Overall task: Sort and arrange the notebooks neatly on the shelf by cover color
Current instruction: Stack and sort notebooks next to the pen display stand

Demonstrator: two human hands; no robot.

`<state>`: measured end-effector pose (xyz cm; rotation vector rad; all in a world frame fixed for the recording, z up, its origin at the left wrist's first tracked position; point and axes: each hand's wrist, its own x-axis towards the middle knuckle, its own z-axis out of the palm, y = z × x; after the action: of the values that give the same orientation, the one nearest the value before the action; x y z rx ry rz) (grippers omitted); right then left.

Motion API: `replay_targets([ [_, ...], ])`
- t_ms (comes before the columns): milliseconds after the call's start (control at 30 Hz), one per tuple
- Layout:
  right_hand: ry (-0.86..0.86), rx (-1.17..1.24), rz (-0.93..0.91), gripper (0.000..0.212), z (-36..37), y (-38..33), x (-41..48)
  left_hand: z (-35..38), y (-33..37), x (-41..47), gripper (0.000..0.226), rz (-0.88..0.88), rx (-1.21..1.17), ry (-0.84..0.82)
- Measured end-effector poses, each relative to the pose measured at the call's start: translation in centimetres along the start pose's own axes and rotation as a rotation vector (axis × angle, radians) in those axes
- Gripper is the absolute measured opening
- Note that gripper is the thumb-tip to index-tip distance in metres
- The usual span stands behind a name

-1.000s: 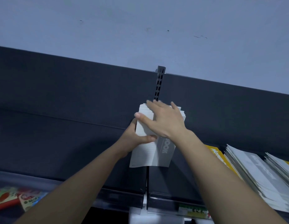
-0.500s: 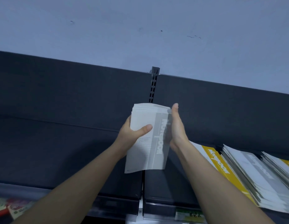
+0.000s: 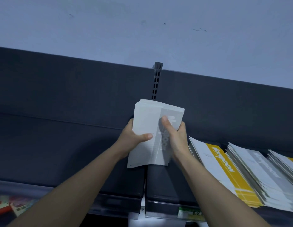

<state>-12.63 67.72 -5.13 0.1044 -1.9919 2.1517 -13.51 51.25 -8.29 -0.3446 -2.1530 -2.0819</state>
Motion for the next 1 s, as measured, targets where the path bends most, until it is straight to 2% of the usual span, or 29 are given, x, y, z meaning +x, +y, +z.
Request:
replay_targets([
  [100,-0.029,-0.007,-0.017,0.041,-0.1,1.1,0.2,-0.3,0.1,0.0,0.082,0.006,-0.003,-0.028],
  [300,-0.112,-0.15,0.062,0.045,-1.0,4.2,-0.4,-1.0,-1.9,-1.3,0.07,-0.112,0.045,-0.161],
  [400,-0.162,-0.274,0.08,0.053,-1.3,4.7,-0.9,-1.2,-2.2,-1.5,0.077,-0.149,0.122,-0.119],
  [500,-0.182,-0.413,0.022,0.056,-1.9,4.8,-0.8,-1.3,-1.9,-1.2,0.078,-0.176,0.239,-0.018],
  [533,-0.19,-0.449,0.006,0.056,-2.0,4.4,-0.9,-1.2,-1.6,-1.2,0.071,-0.176,0.256,-0.012],
  [633,-0.207,-0.472,0.03,0.051,-2.3,4.0,-0.6,-0.8,0.0,-1.5,0.032,-0.166,0.266,-0.079],
  [700,-0.225,-0.479,0.065,0.051,-2.3,3.9,-0.4,-0.7,1.1,-1.6,0.022,-0.198,0.279,-0.092],
  [800,-0.275,-0.516,0.178,0.055,-2.4,4.1,-0.3,-0.7,1.6,-1.6,0.047,-0.374,0.342,-0.039],
  [900,-0.31,-0.538,0.32,0.044,-2.6,4.0,-1.1,-0.5,1.3,-2.1,0.061,-0.536,0.421,-0.011],
  [1000,-0.345,-0.581,0.377,0.036,-2.7,3.7,-2.1,-0.6,0.6,-2.4,0.07,-0.611,0.427,-0.004],
])
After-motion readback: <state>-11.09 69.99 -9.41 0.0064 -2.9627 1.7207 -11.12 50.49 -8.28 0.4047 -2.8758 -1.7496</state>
